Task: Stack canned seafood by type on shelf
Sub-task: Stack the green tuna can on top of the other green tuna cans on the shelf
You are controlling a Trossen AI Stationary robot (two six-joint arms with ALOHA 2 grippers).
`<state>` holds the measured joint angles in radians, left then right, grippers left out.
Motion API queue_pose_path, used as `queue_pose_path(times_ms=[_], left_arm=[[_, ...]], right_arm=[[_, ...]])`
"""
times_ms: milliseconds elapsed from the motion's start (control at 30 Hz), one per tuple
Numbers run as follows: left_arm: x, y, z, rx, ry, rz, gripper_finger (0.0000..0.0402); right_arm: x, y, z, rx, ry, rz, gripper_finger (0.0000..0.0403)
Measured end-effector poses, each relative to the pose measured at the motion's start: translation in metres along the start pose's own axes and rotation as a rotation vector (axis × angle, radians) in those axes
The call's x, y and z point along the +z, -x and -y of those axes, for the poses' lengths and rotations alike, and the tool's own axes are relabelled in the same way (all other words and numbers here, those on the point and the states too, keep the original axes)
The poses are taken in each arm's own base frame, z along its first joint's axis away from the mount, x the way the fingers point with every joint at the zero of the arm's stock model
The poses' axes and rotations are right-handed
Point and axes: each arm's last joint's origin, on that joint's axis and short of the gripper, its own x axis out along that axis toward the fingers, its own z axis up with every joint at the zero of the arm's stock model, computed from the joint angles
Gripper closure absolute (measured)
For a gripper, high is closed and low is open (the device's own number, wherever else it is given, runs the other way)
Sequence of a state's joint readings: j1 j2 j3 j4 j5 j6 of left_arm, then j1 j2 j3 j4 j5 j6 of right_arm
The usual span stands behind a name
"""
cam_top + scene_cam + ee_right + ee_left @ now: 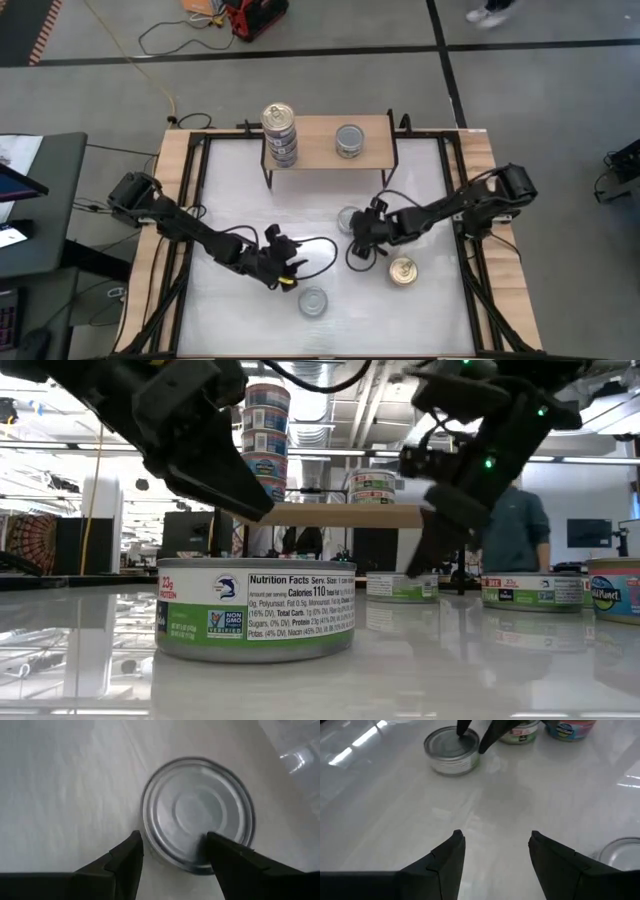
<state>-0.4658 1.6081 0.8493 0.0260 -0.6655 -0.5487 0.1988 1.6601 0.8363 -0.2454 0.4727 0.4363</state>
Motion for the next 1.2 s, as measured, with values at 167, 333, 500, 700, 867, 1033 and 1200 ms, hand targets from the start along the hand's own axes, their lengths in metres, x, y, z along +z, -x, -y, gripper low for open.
queue_pose_path(times_ms=[167,333,500,700,867,1033,1200], left_arm=[[-0.003,0.003,0.002,0.009,0.006,-0.006,0.0194],[-0.004,0.003,0.002,0.006,0.01,-0.007,0.0194],[-0.004,0.003,0.002,0.006,0.01,-0.008,0.0194],[0.004,-0.009,-0.011,0.023,0.108,-0.015,0.0194],[0.011,-0.027,-0.03,0.031,0.169,-0.047,0.0194],[0.025,-0.037,-0.045,0.074,0.192,0.02,0.0194],[0.023,-0.048,-0.049,0.093,0.187,0.026,0.0194]], right_arm=[[0.005,-0.009,-0.023,0.001,0.078,0.01,0.0154],[0.02,-0.004,-0.054,0.137,0.146,0.026,0.0154],[0.029,0.007,-0.073,0.241,0.194,0.046,0.0154],[0.047,0.038,-0.069,0.246,0.185,0.133,0.0154],[0.048,0.053,-0.046,0.156,0.19,0.074,0.0154],[0.04,0.054,-0.03,0.101,0.173,0.061,0.0154],[0.02,0.055,-0.021,0.102,0.165,0.045,0.0154]])
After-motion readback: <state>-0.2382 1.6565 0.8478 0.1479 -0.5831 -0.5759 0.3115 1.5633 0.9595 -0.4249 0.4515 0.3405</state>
